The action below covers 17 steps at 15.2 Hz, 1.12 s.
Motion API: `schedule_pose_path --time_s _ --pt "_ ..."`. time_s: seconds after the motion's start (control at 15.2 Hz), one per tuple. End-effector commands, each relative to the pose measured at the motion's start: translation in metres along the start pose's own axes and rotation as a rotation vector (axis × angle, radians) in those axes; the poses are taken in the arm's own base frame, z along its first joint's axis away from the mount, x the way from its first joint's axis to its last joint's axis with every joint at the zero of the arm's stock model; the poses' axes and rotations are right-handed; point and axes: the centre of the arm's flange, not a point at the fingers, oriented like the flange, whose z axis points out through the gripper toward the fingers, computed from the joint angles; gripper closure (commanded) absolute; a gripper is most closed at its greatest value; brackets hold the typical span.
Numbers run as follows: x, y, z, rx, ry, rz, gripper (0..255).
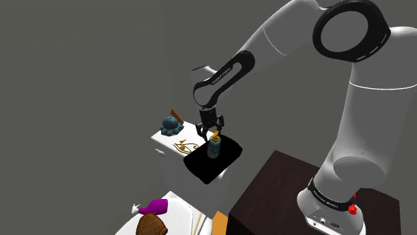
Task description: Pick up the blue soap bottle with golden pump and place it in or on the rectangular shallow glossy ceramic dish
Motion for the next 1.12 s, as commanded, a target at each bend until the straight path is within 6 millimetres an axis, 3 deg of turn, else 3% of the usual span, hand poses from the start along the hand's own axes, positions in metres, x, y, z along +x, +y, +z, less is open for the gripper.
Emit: schedule_pose_path --time_s 0.0,0.26,0.53,1.06 --pt "0.000 0.000 0.000 0.000 0.000 0.000 0" --pt "0.000 0.000 0.000 0.000 0.000 0.000 0" --pt "0.000 0.000 -0.050 0.000 0.000 0.000 0" --pt "0.000 0.000 -0.050 0.000 0.000 0.000 0"
